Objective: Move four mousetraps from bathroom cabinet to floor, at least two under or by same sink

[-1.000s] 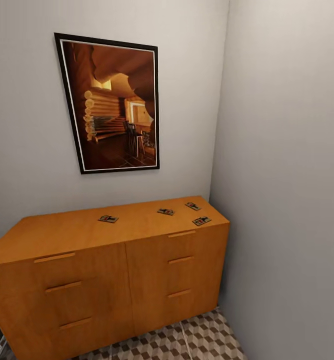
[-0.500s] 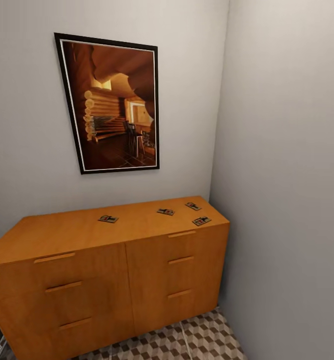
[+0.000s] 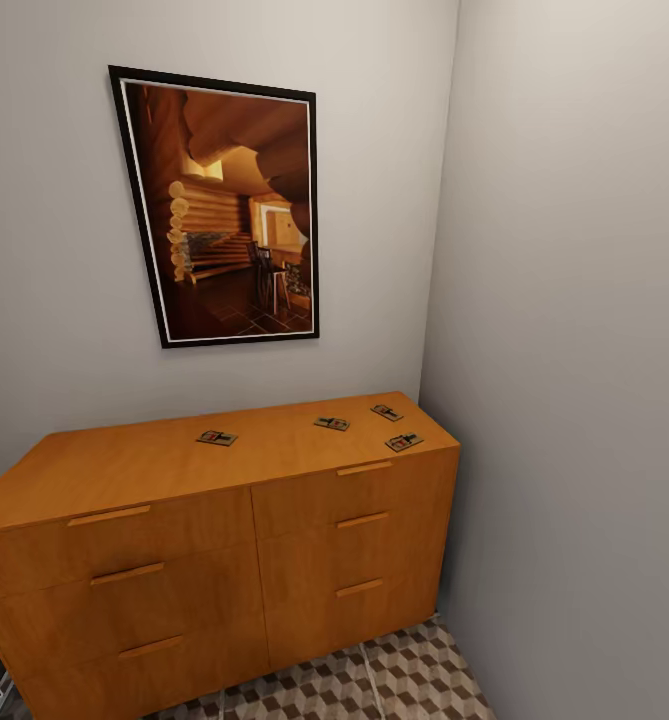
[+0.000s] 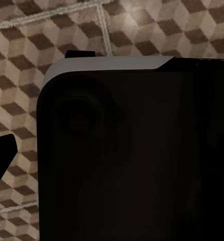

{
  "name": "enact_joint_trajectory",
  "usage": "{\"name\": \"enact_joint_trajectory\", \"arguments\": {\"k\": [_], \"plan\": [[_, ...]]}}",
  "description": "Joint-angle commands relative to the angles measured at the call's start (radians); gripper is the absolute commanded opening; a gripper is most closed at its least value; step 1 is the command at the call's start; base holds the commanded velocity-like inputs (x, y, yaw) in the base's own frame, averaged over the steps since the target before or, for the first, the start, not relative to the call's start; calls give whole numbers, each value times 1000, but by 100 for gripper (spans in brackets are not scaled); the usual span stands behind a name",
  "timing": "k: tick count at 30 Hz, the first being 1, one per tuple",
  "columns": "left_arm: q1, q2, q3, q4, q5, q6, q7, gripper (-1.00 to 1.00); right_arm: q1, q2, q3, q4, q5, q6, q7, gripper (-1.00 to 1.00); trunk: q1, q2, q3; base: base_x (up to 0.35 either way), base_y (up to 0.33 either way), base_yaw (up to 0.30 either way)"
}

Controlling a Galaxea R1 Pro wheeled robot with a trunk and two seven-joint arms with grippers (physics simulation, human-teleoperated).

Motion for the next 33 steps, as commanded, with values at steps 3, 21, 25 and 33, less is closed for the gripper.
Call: {"name": "enact_joint_trajectory", "arguments": {"k": [3, 21, 25, 33], "plan": [[0, 0, 2, 0, 2, -3, 0, 100, 0, 0, 0, 0, 0, -3, -1, 100, 0, 0, -1, 0, 0, 0], [0, 0, 2, 0, 2, -5, 0, 100, 0, -1, 1, 0, 1, -11, -1, 100, 0, 0, -1, 0, 0, 8], [0, 0, 2, 0, 2, -5, 0, 100, 0, -1, 1, 0, 0, -12, -1, 100, 0, 0, -1, 0, 0, 95], [0, 0, 2, 0, 2, -5, 0, 100, 0, -2, 0, 0, -3, -15, -1, 100, 0, 0, -1, 0, 0, 112]]}}
